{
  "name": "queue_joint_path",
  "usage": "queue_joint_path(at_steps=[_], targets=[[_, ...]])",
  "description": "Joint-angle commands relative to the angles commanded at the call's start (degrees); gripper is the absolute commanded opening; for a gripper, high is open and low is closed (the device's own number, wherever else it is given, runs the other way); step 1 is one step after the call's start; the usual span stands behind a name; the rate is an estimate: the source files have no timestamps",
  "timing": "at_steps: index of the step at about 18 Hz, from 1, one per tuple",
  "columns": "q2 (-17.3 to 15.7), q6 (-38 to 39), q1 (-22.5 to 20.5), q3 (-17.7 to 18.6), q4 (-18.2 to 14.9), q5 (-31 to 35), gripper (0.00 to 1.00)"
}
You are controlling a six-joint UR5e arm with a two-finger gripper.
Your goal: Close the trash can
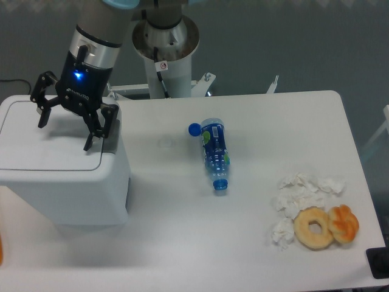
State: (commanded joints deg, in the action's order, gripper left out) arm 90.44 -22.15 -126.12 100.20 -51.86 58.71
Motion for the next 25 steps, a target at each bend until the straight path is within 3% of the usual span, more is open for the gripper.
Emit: queue_joint_path(at_steps=[11,20,25], targets=[[-0.53,0.53,-1.05,-0.88,0.0,-1.58,1.0],[-1.85,-1.75,-13.52,-4.3,-0.09,0.96,1.0],[-1.58,-13.42,-15.91,-4.92,-0.18,7.36,1.0]])
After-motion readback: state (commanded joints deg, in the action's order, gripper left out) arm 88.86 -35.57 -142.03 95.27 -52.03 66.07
